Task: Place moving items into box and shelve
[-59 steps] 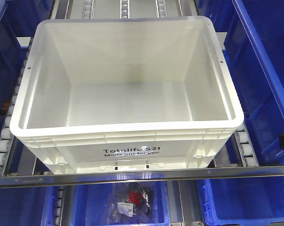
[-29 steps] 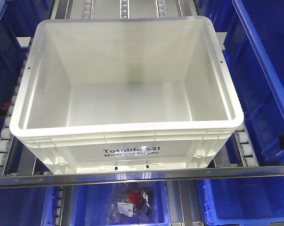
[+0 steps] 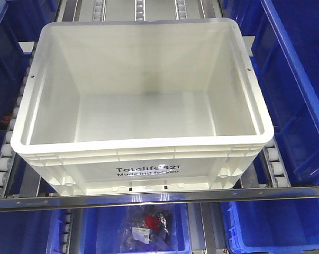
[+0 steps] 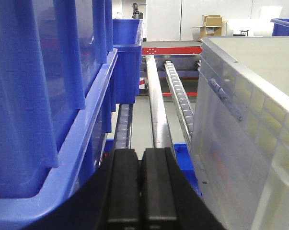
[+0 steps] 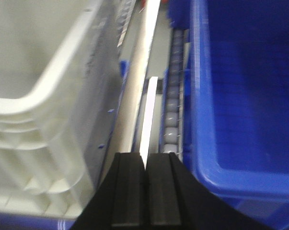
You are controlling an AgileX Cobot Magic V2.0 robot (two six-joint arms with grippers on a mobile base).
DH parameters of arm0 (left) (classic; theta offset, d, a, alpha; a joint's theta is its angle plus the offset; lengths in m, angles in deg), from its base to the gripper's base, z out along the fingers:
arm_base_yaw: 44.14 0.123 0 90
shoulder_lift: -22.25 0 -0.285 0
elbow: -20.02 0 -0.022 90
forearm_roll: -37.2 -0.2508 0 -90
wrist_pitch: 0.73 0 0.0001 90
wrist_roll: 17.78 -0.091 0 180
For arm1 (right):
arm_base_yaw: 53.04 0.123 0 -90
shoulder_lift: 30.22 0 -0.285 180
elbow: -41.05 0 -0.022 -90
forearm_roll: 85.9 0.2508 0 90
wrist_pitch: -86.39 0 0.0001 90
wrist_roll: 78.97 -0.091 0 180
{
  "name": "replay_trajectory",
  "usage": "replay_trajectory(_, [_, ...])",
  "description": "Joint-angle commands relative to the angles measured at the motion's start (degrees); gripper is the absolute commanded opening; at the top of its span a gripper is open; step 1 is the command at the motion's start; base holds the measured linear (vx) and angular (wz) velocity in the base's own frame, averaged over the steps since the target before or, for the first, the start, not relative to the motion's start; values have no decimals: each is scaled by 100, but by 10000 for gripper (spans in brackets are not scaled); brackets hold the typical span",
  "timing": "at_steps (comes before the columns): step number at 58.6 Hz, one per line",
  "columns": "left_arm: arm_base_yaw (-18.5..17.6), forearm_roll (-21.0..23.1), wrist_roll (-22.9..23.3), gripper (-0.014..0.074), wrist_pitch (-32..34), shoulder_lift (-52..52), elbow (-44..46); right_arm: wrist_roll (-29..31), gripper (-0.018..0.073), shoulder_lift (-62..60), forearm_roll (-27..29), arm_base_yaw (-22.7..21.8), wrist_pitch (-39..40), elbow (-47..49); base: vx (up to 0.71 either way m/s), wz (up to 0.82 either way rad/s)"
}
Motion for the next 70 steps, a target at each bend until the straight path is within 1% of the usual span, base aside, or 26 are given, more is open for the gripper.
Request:
replay_trajectory(1, [3, 58, 55, 50, 498, 77, -150, -200, -16, -363, -46, -398, 1113, -373, 0, 0])
replay_trajectory(4, [3, 58, 55, 50, 498, 77, -150, -343, -16, -624, 49, -588, 1351, -714, 0, 0])
replay_trajectory(11, [3, 58, 55, 50, 498, 77, -150, -545, -16, -990, 61, -948, 1956, -1230, 0, 0])
replay_trajectory(16, [3, 58, 55, 50, 498, 77, -150, -560, -16, -1177, 55, -1104, 2316, -1539, 0, 0])
replay_trajectory(23, [3, 58, 55, 50, 498, 77, -150, -560, -16, -1431, 49, -1117, 2883, -1947, 0, 0])
replay_trajectory(40, [3, 58, 55, 50, 498, 77, -150, -560, -16, -1413, 9, -1096, 3051, -1922, 0, 0])
replay_trajectory(43, [3, 58, 55, 50, 498, 77, -150, -482, -16, -1413, 37, -1096, 3041, -1934, 0, 0])
replay_trajectory(45, [3, 58, 55, 50, 498, 77, -150, -289, -16, -1413, 204, -1096, 3013, -1934, 0, 0])
replay_trajectory(47, [3, 58, 55, 50, 498, 77, -150, 1, -16, -1413, 513, -1089, 2976, -1934, 0, 0])
replay_trajectory(52, [3, 58, 55, 50, 498, 77, -150, 1265, -16, -1413, 1632, -1089, 2858, -1934, 0, 0])
replay_trajectory(54, [3, 58, 55, 50, 498, 77, -150, 1665, -16, -1413, 1917, -1089, 2859, -1934, 0, 0])
replay_trajectory(56, [3, 58, 55, 50, 498, 77, -150, 1883, -16, -1419, 2071, -1095, 2885, -1934, 0, 0])
replay_trajectory(61, [3, 58, 55, 50, 498, 77, -150, 2055, -16, -1419, 2141, -1095, 2878, -1934, 0, 0])
replay_trajectory(70, [3, 58, 55, 50, 498, 77, -150, 2055, -16, -1424, 2094, -1095, 2828, -1934, 0, 0])
